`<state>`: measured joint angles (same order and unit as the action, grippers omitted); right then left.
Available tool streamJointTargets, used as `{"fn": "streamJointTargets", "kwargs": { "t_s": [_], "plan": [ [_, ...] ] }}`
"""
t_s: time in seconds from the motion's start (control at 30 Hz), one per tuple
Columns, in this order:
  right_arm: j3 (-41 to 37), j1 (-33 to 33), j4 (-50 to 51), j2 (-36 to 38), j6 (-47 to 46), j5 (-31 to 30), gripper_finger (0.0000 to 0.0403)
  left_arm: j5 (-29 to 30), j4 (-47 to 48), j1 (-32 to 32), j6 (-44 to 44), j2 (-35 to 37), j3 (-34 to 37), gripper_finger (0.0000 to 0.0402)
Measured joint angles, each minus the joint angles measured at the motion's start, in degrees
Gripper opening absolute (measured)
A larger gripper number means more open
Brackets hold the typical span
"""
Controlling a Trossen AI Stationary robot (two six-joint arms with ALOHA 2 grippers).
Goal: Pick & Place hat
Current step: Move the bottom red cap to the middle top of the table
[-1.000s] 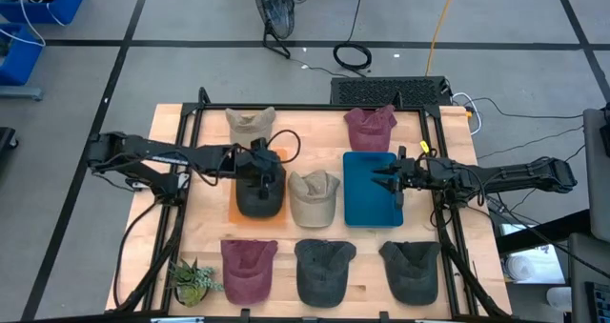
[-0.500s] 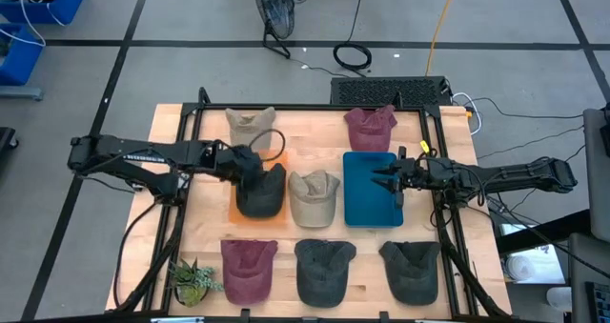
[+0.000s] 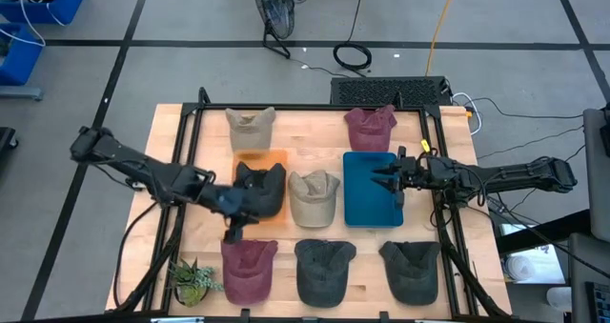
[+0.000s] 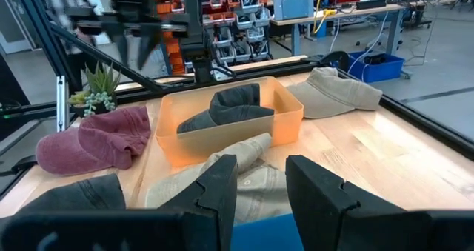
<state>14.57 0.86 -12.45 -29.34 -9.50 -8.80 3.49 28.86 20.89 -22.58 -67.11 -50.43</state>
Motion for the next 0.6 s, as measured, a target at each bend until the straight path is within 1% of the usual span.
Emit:
{"fn": "streamJointTargets", "kwargs": {
  "t_s": [0.13, 0.27, 0.33, 0.47, 0.6],
  "plan": [
    [0.0, 0.0, 0.1, -0.4, -1.4, 0.0, 0.0105, 1.2, -4.8, 4.7, -5.3, 0.0, 0.0, 0.0093],
    [0.0, 0.0, 0.0, -1.0, -1.8, 0.0, 0.0105, 1.5, -6.7, 9.3, -9.0, 0.0, 0.0, 0.0099],
    [0.0, 0.0, 0.1, -1.2, -1.3, 0.0, 0.0105, 3.9, -6.0, 11.3, -10.1, 0.0, 0.0, 0.0113],
    [0.0, -0.1, -0.4, -1.2, 2.3, -0.2, 0.0105, 8.4, -3.9, 14.7, -12.6, -0.3, 0.0, 0.0153],
    [0.0, -0.2, -5.8, -1.4, 5.9, -2.6, 0.0105, 8.7, 0.0, 16.4, -15.5, -1.1, 0.0, 0.0190]
  ]
}}
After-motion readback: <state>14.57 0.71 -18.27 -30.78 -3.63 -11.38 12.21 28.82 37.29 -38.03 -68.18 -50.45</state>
